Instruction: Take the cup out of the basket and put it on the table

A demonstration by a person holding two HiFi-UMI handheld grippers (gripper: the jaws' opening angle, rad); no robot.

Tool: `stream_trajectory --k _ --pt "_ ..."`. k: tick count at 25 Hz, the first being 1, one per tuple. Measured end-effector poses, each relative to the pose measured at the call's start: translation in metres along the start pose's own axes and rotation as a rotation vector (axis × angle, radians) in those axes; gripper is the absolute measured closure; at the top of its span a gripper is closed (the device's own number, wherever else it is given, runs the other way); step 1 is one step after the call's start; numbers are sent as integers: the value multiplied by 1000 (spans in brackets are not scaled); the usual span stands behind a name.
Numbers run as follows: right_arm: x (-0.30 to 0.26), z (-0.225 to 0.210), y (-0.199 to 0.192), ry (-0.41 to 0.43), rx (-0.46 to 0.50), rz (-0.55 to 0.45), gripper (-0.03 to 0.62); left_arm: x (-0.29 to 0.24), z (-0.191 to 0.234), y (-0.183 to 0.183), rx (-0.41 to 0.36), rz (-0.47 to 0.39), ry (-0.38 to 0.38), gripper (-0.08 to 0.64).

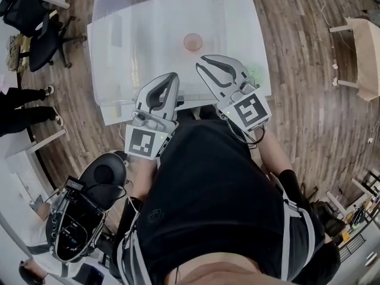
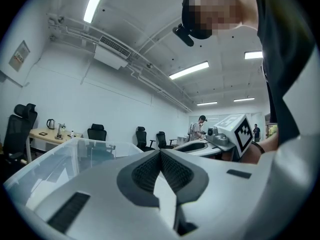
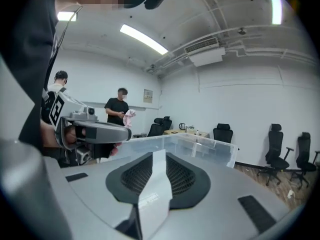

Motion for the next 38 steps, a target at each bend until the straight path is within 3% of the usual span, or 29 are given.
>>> stream_trajectory --k 2,10,15,23,33,38 --pt "-14 1 -5 28 55 97 471 4 7 0 12 -4 4 541" --pt "-78 1 -32 101 259 387 373 14 36 -1 30 -23 -6 541" --pt "-118 -8 -64 132 416 621 345 18 52 3 41 -39 -9 541" --pt "-153 -23 -138 132 524 1044 328 28 73 2 67 -41 4 541" --pt "-170 -30 -211 139 443 1353 328 32 89 -2 70 -29 11 541" --pt "-177 -33 -245 153 418 1415 328 34 95 -4 60 -27 19 541"
Point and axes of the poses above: the fingertips, and each gripper's own axes: x backward along the fingers, z to its left, y out of its top, the point moved 2 cm from there along x, backward along the fingers, and after that the axes turned 5 degrees about y, right-handed, at the moved point
